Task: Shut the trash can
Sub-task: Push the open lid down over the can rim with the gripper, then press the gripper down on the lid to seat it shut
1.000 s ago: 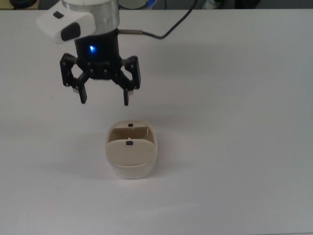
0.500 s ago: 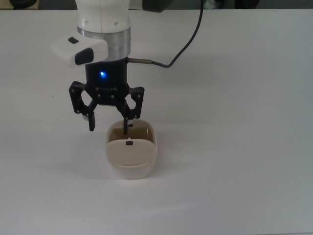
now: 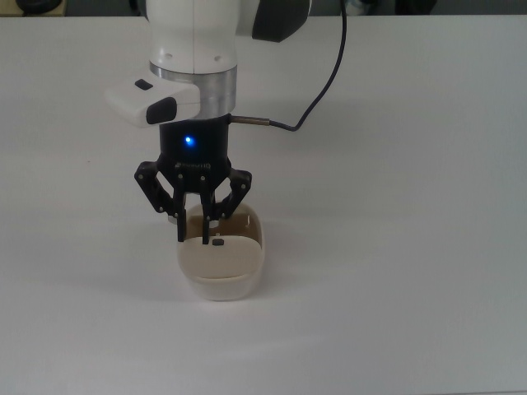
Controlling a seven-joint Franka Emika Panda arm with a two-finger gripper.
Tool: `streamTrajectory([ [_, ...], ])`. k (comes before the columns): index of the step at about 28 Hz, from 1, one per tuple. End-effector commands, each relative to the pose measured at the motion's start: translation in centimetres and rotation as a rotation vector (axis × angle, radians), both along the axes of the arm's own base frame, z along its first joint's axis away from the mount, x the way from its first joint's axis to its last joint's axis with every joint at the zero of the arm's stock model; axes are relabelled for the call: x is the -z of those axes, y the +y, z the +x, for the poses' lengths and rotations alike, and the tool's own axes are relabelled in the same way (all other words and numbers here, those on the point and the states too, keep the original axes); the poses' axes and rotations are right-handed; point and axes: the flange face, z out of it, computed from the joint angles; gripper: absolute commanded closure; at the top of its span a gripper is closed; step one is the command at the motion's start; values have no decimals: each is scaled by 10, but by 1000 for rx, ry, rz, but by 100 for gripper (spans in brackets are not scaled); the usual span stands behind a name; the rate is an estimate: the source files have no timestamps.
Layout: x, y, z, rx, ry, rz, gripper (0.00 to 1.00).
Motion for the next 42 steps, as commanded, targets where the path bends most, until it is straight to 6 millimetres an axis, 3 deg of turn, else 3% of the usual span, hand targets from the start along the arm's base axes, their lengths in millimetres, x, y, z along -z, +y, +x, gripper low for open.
streamTrajectory([
  [1, 3, 3, 4, 36, -42, 10, 92],
  [9, 14, 4, 7, 37, -30, 11, 96],
  [19, 14, 7, 6, 20, -15, 2, 100],
  [27, 37, 6, -4, -67, 171, -55, 100],
  [32, 45, 16, -7, -95, 220, -57, 100],
  [42, 58, 12, -13, -111, 309, -68, 100],
])
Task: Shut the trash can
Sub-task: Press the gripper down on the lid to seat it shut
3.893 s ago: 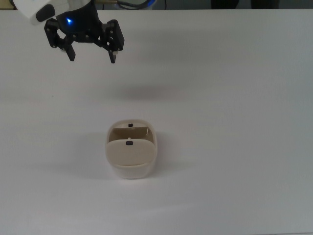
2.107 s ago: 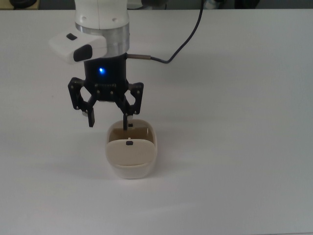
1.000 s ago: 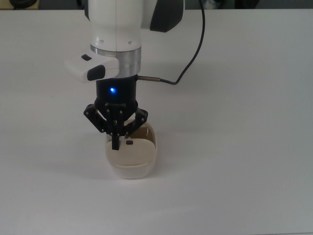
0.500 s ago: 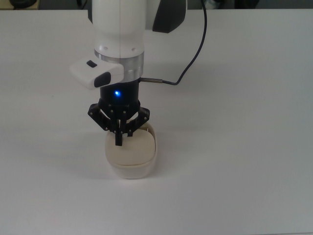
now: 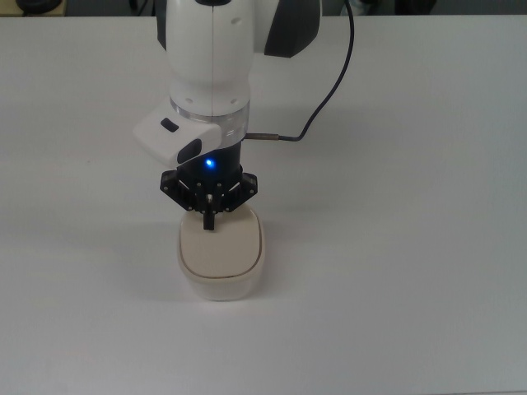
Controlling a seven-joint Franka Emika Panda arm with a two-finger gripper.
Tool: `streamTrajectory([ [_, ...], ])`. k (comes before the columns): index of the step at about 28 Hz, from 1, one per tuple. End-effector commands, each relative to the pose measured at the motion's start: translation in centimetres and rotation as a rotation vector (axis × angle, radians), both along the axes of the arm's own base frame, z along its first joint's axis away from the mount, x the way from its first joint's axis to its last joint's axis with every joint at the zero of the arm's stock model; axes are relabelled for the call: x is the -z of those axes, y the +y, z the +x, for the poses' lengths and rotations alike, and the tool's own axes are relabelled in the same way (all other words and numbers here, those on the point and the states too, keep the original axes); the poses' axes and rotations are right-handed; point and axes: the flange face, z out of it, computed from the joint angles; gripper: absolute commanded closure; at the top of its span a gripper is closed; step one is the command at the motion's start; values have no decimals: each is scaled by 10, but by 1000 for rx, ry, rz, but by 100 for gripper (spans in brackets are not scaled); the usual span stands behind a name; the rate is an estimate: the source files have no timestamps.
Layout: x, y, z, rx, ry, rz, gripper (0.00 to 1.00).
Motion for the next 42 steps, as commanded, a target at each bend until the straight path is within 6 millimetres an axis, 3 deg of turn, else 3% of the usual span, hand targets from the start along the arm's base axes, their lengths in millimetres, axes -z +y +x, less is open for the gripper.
streamTrajectory([
  [1, 7, 0, -5, -26, 41, -16, 100],
  [42, 66, 2, -5, -85, 140, -44, 100],
])
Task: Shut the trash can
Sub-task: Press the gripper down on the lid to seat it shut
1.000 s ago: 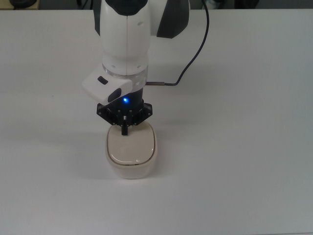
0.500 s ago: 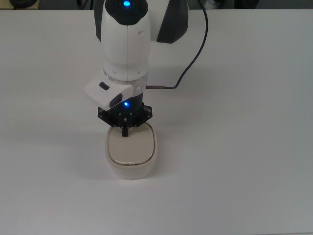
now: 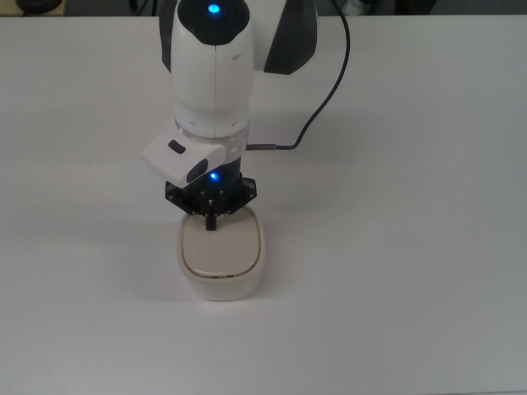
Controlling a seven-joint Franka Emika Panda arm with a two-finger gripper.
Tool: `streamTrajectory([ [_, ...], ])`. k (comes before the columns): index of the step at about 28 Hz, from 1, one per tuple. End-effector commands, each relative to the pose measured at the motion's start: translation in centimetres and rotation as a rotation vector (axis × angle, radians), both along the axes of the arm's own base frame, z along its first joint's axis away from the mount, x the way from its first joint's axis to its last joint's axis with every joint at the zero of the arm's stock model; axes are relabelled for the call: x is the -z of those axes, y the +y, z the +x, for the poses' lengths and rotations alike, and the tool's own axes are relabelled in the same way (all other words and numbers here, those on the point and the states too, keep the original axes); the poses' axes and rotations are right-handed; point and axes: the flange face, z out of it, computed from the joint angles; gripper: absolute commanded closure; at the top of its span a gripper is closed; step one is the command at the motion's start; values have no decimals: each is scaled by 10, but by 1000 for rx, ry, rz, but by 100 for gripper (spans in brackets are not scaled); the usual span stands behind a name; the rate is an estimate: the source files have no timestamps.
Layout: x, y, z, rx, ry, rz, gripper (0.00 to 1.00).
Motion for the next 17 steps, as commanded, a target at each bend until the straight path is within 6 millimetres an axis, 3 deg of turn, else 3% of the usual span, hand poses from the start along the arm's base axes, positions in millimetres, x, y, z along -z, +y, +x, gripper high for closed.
streamTrajectory([
  [1, 31, 2, -2, -20, 65, -23, 100],
  [7, 21, 1, -1, -3, 46, -8, 99],
  [13, -14, -4, -6, 30, -2, 38, 66],
  [14, -29, -8, -6, 40, -25, 45, 49],
  [15, -31, -8, -6, 42, -27, 46, 39],
  [17, -37, -9, -9, 44, -24, 45, 25],
])
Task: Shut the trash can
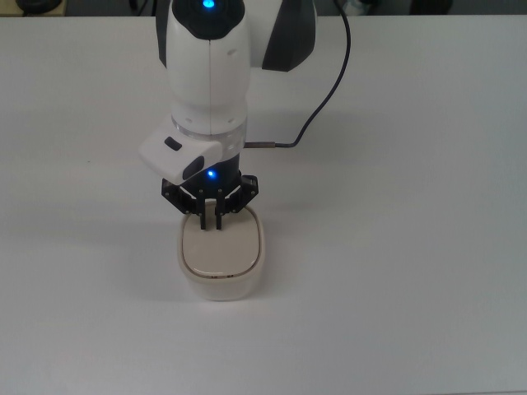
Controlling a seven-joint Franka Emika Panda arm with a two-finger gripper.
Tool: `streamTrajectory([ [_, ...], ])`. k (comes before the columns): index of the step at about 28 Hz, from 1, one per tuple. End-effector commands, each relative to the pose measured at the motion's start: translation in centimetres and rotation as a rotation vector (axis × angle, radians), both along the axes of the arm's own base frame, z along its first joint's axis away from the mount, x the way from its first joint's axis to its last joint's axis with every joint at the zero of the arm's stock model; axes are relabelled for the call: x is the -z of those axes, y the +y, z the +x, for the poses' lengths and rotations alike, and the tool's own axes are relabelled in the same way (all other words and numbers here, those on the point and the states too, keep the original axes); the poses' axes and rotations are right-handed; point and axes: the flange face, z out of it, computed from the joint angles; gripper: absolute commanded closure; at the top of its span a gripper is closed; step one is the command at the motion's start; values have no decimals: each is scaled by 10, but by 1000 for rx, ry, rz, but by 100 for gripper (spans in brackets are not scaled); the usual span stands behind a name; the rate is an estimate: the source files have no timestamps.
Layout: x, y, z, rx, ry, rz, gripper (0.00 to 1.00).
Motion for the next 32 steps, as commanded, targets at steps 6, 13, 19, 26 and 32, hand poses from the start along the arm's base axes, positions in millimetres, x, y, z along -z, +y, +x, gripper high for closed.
streamTrajectory([
  [6, -48, -8, -21, 36, 20, 16, 0],
  [13, -70, -11, -40, 44, 89, 4, 0],
  [19, -90, -14, -53, 50, 136, 2, 0],
  [26, -112, -21, -72, 63, 186, 11, 0],
  [32, -122, -25, -84, 70, 223, 14, 0],
])
